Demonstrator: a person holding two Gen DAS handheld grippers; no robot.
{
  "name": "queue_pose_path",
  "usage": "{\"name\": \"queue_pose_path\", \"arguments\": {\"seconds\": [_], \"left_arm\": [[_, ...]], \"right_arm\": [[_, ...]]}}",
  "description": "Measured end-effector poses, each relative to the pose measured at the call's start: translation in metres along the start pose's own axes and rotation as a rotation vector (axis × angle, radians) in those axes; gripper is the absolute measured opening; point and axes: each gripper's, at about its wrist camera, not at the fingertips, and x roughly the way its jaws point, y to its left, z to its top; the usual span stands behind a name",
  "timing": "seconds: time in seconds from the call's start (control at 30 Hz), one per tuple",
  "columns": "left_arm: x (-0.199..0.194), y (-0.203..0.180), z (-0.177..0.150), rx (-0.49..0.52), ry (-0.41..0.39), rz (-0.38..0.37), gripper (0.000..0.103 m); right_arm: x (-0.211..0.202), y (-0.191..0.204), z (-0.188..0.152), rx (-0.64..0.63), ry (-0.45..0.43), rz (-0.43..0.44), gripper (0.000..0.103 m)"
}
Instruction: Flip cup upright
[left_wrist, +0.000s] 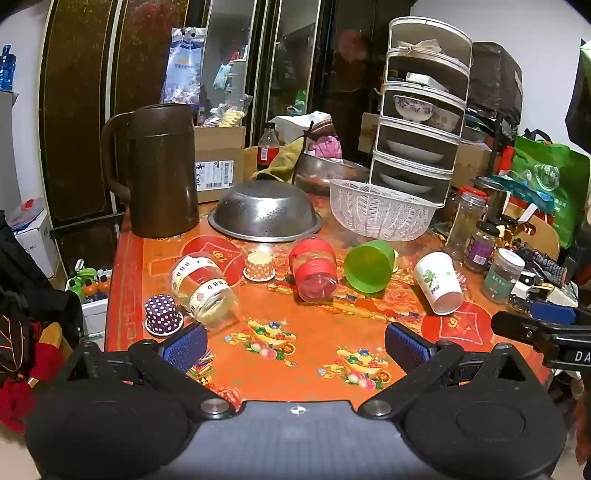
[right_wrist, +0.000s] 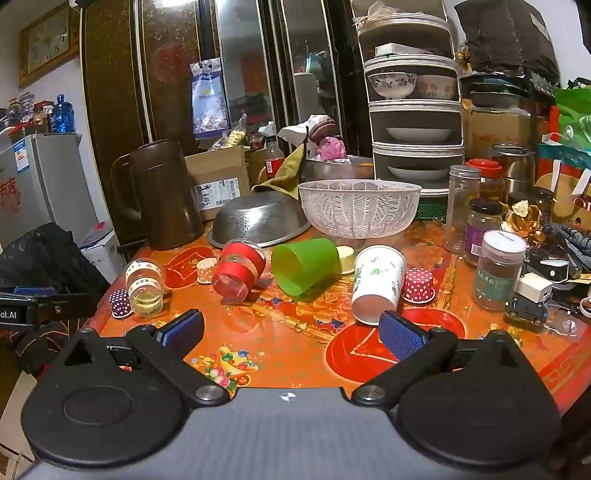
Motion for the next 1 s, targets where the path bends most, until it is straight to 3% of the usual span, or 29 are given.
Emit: {"name": "queue_pose_path", "arguments": {"seconds": [1.0], "left_arm": [[0.012,0.002,-0.005,-0.003,0.059,-0.003,0.103]], "right_arm": [[0.009,-0.004,0.002,0.039,0.03,0.025,0.102]]}}
